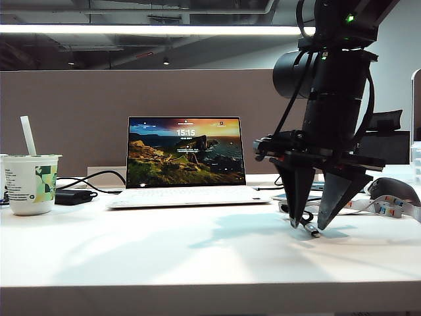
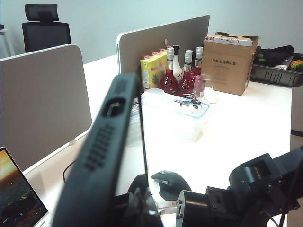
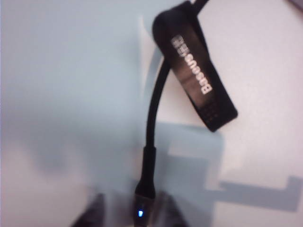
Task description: Pick up the black phone, pick up the charger plug, insert the charger plug into the phone's charging port, and finally place the connected phone back on the desk.
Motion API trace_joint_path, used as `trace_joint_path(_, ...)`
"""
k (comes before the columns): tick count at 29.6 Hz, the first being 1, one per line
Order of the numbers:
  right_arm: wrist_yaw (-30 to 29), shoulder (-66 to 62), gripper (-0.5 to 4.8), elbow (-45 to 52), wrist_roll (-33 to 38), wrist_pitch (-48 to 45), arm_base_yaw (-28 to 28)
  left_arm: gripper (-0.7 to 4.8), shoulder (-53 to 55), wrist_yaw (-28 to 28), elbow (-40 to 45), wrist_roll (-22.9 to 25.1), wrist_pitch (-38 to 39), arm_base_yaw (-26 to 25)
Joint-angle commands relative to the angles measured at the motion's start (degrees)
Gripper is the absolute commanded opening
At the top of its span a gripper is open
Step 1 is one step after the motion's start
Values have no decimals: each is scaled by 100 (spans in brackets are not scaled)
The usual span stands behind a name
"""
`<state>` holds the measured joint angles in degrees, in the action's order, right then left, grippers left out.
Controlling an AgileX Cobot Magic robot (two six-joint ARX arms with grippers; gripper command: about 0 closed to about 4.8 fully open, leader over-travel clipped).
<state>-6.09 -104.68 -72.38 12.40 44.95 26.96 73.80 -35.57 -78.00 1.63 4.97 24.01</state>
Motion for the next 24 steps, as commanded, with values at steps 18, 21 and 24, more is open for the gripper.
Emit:
trace_joint_path(18, -575, 35, 154, -26, -39, -170, 2, -6, -52, -46, -46, -11, -201, 2)
trace_joint_path(21, -605, 35, 189, -26, -35, -308, 4, -6, -52, -46, -46, -11, -201, 2)
trace_joint_path(24, -603, 33, 220, -26, 13, -387, 7, -6, -55, -46, -46, -13, -201, 2)
